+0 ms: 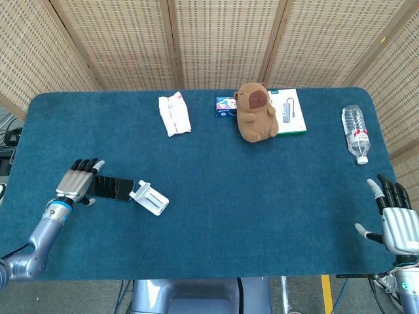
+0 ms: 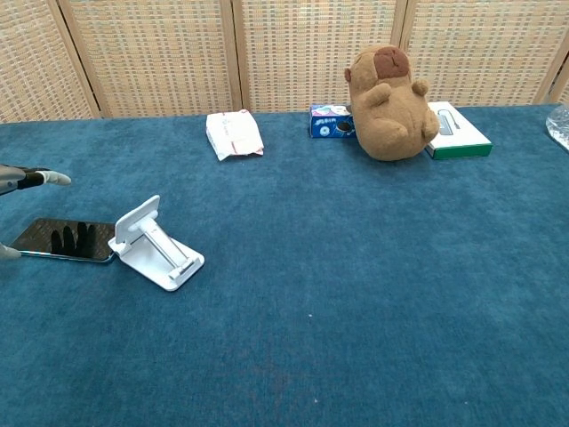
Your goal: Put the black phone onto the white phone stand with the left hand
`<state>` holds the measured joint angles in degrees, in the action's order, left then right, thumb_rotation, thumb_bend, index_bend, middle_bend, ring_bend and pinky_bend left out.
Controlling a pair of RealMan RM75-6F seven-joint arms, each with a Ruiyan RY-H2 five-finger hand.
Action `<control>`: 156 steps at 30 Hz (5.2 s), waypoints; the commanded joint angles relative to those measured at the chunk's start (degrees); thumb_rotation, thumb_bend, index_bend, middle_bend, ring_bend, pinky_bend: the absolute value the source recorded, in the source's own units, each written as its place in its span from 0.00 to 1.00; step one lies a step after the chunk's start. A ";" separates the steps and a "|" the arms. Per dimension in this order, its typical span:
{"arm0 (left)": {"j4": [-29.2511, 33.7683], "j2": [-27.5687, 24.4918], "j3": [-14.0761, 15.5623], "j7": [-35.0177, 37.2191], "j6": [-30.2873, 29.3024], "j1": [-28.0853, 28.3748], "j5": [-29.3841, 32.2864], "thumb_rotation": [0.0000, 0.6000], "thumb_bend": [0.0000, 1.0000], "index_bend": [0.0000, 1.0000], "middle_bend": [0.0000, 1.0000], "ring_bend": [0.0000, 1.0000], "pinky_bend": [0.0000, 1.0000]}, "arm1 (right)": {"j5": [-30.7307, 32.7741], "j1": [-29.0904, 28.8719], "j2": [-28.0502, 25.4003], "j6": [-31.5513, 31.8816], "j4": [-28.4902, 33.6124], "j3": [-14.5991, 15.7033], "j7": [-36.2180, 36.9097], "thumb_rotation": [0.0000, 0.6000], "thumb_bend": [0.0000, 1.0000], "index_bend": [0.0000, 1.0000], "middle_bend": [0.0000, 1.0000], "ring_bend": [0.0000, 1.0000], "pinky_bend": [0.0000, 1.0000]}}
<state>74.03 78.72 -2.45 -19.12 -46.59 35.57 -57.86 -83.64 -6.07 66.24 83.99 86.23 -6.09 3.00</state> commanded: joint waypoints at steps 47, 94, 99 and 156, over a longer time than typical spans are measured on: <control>-2.19 4.95 -2.42 7.13 5.17 2.90 -1.50 1.00 0.01 0.24 0.20 0.15 0.15 | 1.22 -0.38 -0.16 -1.93 -0.07 0.19 0.04 1.00 0.00 0.07 0.00 0.00 0.00; -4.48 -1.10 -0.37 57.68 -14.10 -0.37 -35.77 1.00 0.01 0.49 0.42 0.44 0.41 | 1.75 -0.78 0.10 -3.18 0.13 0.49 -0.86 1.00 0.00 0.07 0.00 0.00 0.00; -9.19 0.39 2.74 68.21 -17.64 0.42 -40.79 1.00 0.01 0.49 0.42 0.44 0.41 | 2.37 -0.97 0.41 -3.72 -0.19 0.37 -1.41 1.00 0.00 0.07 0.00 0.00 0.00; -60.75 27.39 11.82 114.38 -30.30 4.47 -43.87 1.00 0.04 0.49 0.42 0.44 0.41 | 12.42 -3.34 5.93 -8.27 -3.89 -2.25 -13.50 1.00 0.00 0.07 0.00 0.00 0.00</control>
<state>13.34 106.06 9.32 95.19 -76.97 39.98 -101.77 -71.23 -9.41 72.16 75.73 82.34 -8.34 -10.49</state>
